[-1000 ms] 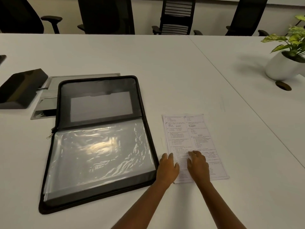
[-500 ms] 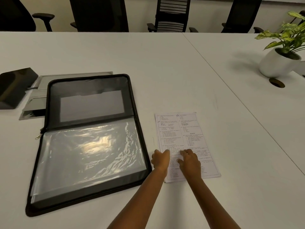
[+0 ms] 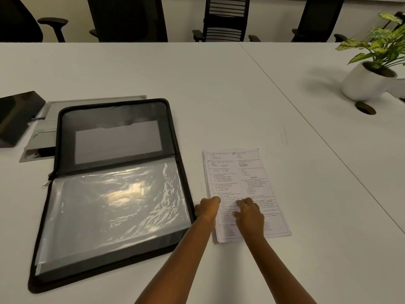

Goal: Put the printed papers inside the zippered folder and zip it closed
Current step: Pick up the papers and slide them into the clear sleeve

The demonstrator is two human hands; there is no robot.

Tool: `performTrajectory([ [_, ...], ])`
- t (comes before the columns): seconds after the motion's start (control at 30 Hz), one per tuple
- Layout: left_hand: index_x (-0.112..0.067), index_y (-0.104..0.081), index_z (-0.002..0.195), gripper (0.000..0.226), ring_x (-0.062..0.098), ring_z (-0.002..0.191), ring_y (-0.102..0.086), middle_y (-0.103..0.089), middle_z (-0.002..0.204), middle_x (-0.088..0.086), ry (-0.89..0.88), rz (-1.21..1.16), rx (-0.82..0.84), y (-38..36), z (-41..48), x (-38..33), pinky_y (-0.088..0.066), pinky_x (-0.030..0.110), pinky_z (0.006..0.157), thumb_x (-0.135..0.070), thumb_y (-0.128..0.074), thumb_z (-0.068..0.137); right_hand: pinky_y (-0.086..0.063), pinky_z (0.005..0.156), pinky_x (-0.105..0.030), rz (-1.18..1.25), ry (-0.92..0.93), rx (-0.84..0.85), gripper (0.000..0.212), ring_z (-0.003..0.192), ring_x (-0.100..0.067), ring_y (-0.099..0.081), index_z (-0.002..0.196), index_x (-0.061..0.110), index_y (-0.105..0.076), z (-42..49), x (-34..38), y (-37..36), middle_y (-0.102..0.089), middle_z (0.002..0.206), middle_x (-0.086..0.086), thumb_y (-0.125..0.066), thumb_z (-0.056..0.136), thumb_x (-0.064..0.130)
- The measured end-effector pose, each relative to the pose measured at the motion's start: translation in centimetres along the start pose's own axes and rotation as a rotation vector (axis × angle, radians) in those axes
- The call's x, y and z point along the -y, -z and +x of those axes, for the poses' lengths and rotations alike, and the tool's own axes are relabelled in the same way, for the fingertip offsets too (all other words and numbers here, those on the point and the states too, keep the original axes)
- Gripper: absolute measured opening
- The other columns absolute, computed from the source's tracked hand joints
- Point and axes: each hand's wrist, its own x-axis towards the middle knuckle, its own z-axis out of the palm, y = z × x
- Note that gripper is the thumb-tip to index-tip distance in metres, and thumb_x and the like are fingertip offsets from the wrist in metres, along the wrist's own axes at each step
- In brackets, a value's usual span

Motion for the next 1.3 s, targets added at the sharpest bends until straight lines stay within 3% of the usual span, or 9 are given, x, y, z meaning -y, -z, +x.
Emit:
performTrajectory([
  [0.1, -0.003, -0.057, 0.109, 0.023, 0.030, 0.108, -0.056, -0.049, 0.127, 0.017, -0.070, 0.072, -0.041, -0.4, 0.1, 0.2, -0.052, 0.033, 0.089, -0.013, -0.054, 0.089, -0.045, 0.100, -0.039, -0.005, -0.011, 0.001, 0.038, 0.117, -0.022, -0.051, 0.126, 0.014, -0.050, 0.0, 0.0, 0.1, -0.052, 0.131, -0.006, -0.057, 0.089, 0.018],
  [0.23, -0.001, -0.033, 0.128, 0.048, 0.029, 0.101, -0.063, -0.055, 0.124, 0.018, -0.180, 0.106, -0.070, -0.2, -0.1, 0.9, -0.053, 0.027, 0.073, -0.009, -0.058, 0.088, -0.044, 0.099, -0.038, 0.005, -0.021, -0.002, 0.038, 0.117, -0.022, -0.051, 0.125, 0.015, -0.050, -0.1, 0.1, 0.3, -0.052, 0.131, -0.005, -0.058, 0.088, 0.019],
  [0.47, -0.010, -0.037, 0.133, 0.046, 0.029, 0.118, -0.055, -0.053, 0.134, 0.011, -0.270, 0.233, 0.060, 0.7, -0.1, 1.5, -0.051, 0.041, 0.095, -0.006, -0.054, 0.091, -0.044, 0.095, -0.036, 0.161, -0.047, 0.009, 0.038, 0.113, -0.024, -0.053, 0.120, 0.008, -0.056, 0.1, -0.3, 0.9, -0.057, 0.125, -0.010, -0.064, 0.083, 0.017],
  [0.73, -0.012, -0.040, 0.133, 0.042, 0.028, 0.115, -0.056, -0.055, 0.131, 0.013, -0.367, 0.122, 0.124, 3.8, -0.1, 1.0, -0.050, 0.041, 0.095, 0.003, -0.043, 0.094, -0.035, 0.103, -0.046, 0.368, -0.344, -0.093, 0.053, 0.124, -0.036, -0.044, 0.130, 0.004, -0.045, 0.5, -5.2, 4.5, -0.045, 0.135, -0.022, -0.065, 0.084, 0.021],
  [0.83, -0.010, -0.040, 0.133, 0.040, 0.030, 0.116, -0.056, -0.055, 0.131, 0.015, -0.392, 0.111, 0.163, 5.1, -0.4, 0.8, -0.049, 0.043, 0.096, 0.000, -0.044, 0.095, -0.037, 0.103, -0.046, 0.645, -0.472, 0.000, 0.062, 0.124, -0.038, -0.044, 0.133, -0.003, -0.038, 1.1, -6.9, 5.6, -0.045, 0.136, -0.023, -0.065, 0.085, 0.026],
  [0.9, -0.008, -0.041, 0.133, 0.040, 0.031, 0.116, -0.056, -0.055, 0.131, 0.016, -0.393, 0.085, 0.199, 5.5, -0.8, 0.8, -0.049, 0.042, 0.094, 0.001, -0.044, 0.094, -0.046, 0.093, -0.046, 0.925, -0.503, 0.135, 0.046, 0.115, -0.040, -0.052, 0.120, -0.002, -0.051, 1.3, -7.2, 6.2, -0.056, 0.124, -0.022, -0.064, 0.085, 0.024],
  [0.97, -0.006, -0.043, 0.132, 0.040, 0.030, 0.115, -0.057, -0.056, 0.130, 0.017, -0.393, 0.066, 0.231, 5.7, -1.2, 0.7, -0.049, 0.038, 0.093, 0.005, -0.045, 0.093, -0.051, 0.081, -0.043, 1.066, -0.429, 0.181, 0.023, 0.098, -0.038, -0.062, 0.104, 0.002, -0.061, 1.1, -6.7, 6.7, -0.064, 0.113, -0.021, -0.062, 0.085, 0.016],
  [1.07, -0.005, -0.047, 0.129, 0.045, 0.026, 0.112, -0.057, -0.057, 0.128, 0.019, -0.404, 0.043, 0.263, 5.9, -1.7, -0.1, -0.049, 0.035, 0.092, 0.014, -0.047, 0.088, -0.055, 0.072, -0.038, 1.078, -0.274, 0.022, 0.015, 0.082, -0.030, -0.066, 0.097, 0.013, -0.064, 0.8, -5.7, 7.1, -0.067, 0.107, -0.019, -0.060, 0.085, 0.007],
  [1.3, -0.001, -0.051, 0.125, 0.041, 0.025, 0.111, -0.057, -0.058, 0.127, 0.018, -0.541, 0.040, 0.232, 5.7, -2.9, -4.3, -0.047, 0.033, 0.095, 0.013, -0.052, 0.086, -0.061, 0.069, -0.029, 1.279, -0.113, -0.205, 0.017, 0.087, -0.024, -0.065, 0.096, 0.020, -0.062, 0.7, -3.6, 8.7, -0.067, 0.096, -0.003, -0.057, 0.086, 0.006],
])
